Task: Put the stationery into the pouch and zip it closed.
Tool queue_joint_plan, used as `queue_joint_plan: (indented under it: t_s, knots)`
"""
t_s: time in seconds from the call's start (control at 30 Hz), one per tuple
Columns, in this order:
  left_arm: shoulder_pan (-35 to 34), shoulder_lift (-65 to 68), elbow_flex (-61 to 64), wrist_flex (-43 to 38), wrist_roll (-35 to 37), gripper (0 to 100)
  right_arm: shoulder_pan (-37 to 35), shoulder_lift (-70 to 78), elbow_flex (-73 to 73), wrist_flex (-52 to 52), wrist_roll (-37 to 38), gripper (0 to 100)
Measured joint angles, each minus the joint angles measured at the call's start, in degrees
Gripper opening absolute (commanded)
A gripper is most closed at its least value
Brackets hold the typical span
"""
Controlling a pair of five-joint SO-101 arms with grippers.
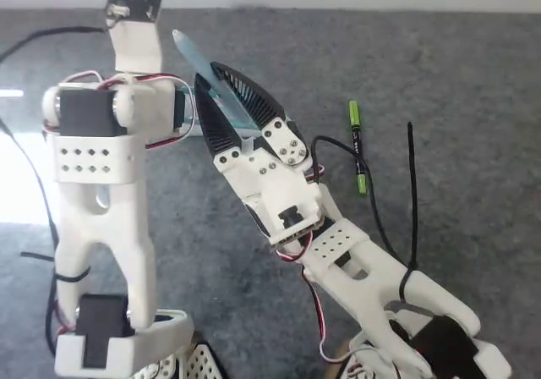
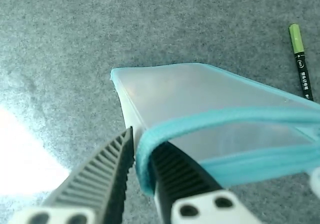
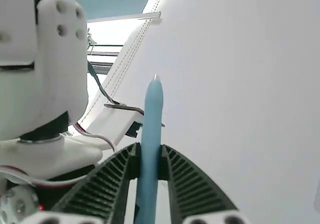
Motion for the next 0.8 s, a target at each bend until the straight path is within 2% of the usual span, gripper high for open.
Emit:
queue_joint_plan:
  t_s: [0.37,0.8]
  knots:
    - [-1.85,0.35,0.00,-1.32,0.00,1,-1.14,0.88,-1.67,0.00,-1.14,0.8]
    - [-2.11,0.35,0.00,-1.32,0.00,1,1.05,10.11,-2.46,-0.18,-1.41,0.8]
